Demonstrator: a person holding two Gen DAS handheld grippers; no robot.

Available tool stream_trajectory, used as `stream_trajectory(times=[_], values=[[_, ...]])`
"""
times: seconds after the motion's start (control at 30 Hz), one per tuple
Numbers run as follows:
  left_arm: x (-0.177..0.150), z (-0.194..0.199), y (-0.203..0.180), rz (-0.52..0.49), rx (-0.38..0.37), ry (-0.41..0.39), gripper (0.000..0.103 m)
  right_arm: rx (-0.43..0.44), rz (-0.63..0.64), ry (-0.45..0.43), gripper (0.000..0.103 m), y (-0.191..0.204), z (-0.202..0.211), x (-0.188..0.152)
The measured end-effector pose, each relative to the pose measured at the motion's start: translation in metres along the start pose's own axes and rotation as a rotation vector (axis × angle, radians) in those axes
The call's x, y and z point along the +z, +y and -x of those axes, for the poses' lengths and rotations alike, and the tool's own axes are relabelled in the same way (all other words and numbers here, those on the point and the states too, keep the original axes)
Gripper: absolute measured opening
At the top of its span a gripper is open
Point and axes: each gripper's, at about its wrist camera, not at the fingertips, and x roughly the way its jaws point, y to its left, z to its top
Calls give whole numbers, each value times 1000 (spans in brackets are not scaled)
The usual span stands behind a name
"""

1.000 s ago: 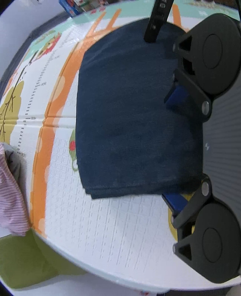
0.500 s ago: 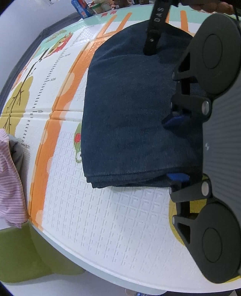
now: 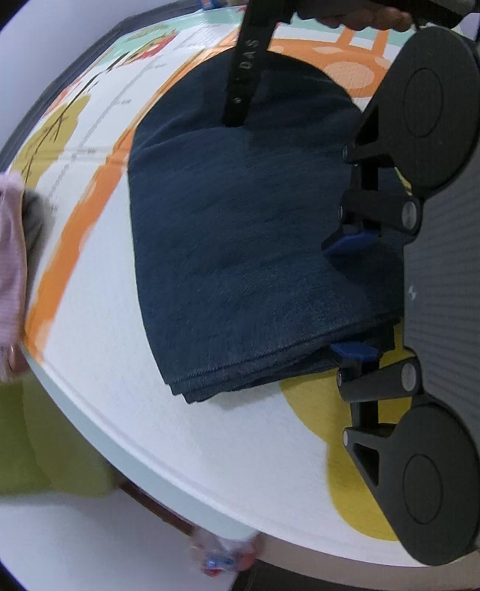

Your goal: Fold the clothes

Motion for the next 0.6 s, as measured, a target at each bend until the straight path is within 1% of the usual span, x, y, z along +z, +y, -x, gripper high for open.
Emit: stream_trajectory(times=[0.17, 0.3, 0.43, 0.6], values=[[-13, 6, 24, 62, -4, 20, 51, 26, 84, -8, 58, 38, -8, 15], [-25, 11, 40, 107, 6, 22, 51, 69, 158, -13, 58, 69, -11, 24], [-36, 14, 51, 148, 7, 31, 54, 98, 238, -18, 58, 100, -18, 30], [-53, 19, 59, 175, 8, 41, 57, 129, 348, -27, 58, 136, -21, 32]])
